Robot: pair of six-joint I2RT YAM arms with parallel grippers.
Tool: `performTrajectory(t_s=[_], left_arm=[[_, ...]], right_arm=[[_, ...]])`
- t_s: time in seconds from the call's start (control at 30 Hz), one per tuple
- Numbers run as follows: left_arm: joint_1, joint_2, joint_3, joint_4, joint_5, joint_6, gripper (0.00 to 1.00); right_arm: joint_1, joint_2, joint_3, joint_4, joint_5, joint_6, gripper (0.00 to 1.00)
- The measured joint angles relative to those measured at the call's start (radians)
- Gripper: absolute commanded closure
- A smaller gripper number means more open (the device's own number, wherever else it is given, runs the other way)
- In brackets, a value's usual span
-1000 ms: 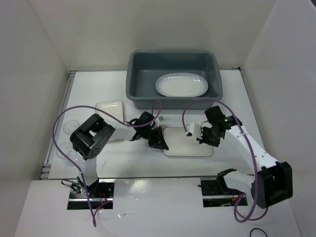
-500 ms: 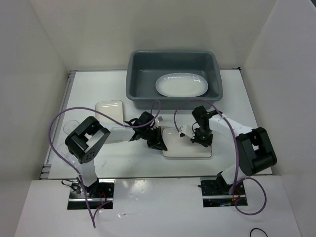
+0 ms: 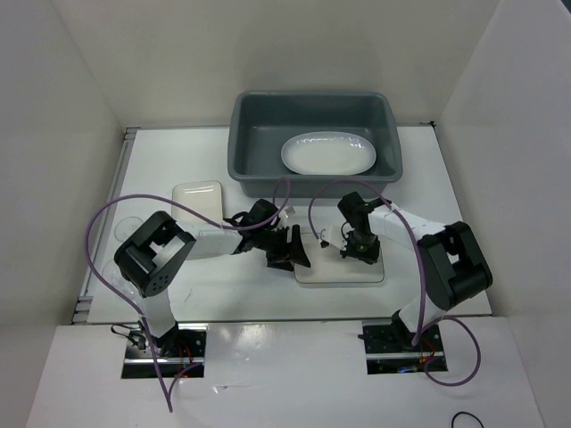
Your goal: Place the mixed dishes into the plastic bin
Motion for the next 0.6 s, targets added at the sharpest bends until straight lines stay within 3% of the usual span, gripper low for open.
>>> performTrajectory(t_s=[0.17, 0.43, 0.53, 0.57, 0.6], left_arm=[[0.0, 0.005, 0.0, 0.024, 0.001, -0.003, 0.23], [0.003, 0.096, 0.021, 0.137, 0.059, -0.037, 0.48], [0.009, 0.128, 0.03, 0.15, 0.067, -0.047, 0.77], [0.012, 0.137, 0.032, 0.148, 0.066, -0.049, 0.95], [0.016, 0.144, 0.032, 0.145, 0.07, -0.06, 1.0]], right_arm=[[0.011, 0.006, 0.002, 0.001, 0.013, 0.013, 1.0], [0.018, 0.01, 0.003, 0.003, 0.02, 0.035, 1.0], [0.024, 0.017, 0.003, 0.002, 0.035, 0.045, 1.0], [0.024, 0.019, 0.004, 0.001, 0.04, 0.049, 1.0], [0.024, 0.021, 0.005, 0.0, 0.043, 0.053, 1.0]])
